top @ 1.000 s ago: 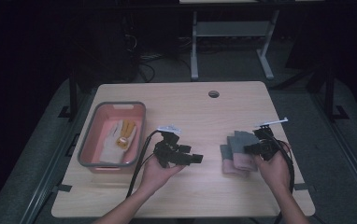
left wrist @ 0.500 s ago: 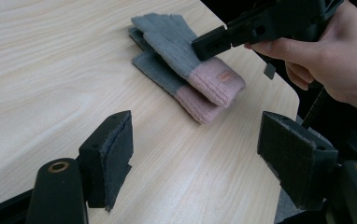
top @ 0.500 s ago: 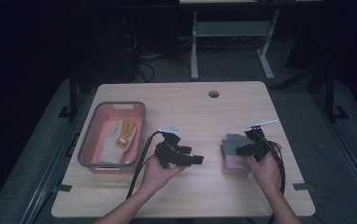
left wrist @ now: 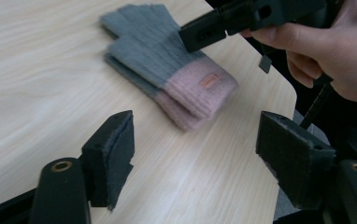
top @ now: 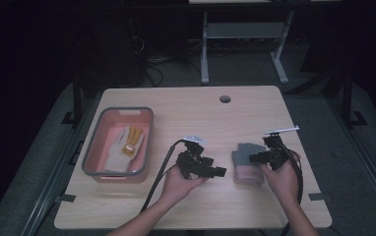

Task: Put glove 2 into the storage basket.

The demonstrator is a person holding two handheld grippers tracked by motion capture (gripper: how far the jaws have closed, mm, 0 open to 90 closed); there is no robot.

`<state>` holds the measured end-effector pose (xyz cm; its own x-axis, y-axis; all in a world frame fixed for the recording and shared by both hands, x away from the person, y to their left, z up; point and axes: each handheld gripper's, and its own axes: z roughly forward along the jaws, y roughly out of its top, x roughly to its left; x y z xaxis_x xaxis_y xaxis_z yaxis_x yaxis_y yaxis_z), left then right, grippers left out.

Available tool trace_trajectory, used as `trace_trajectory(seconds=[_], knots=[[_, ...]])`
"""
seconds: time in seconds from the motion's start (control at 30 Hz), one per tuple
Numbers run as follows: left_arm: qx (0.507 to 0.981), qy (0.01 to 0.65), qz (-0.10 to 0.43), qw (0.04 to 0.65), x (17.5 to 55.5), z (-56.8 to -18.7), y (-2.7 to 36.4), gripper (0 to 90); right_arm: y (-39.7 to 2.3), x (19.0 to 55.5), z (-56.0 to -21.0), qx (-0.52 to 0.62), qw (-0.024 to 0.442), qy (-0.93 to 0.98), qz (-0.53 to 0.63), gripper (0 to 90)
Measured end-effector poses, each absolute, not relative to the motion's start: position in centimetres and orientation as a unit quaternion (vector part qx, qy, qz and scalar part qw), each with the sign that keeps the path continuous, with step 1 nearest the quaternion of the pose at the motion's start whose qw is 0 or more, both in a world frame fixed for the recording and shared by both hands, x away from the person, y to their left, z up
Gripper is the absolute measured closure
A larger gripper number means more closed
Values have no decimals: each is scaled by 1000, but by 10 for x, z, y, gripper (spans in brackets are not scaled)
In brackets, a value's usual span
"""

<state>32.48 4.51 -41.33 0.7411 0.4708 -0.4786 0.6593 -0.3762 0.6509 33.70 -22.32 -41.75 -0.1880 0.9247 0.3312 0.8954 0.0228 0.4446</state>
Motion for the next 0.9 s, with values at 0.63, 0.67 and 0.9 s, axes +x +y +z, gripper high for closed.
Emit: trace_trajectory(seconds=[0.63, 0.67, 0.9], knots=[[805, 382, -153, 428, 338, -443, -6, 359, -261, 326, -427, 646, 4, 688, 330, 590], [805, 384, -152, 426, 338, -444, -7, 359, -262, 326, -428, 647, 3, 687, 330, 588], [798, 404, -160, 417, 341, -455, -13, 358, -269, 323, -437, 649, -14, 681, 339, 573]])
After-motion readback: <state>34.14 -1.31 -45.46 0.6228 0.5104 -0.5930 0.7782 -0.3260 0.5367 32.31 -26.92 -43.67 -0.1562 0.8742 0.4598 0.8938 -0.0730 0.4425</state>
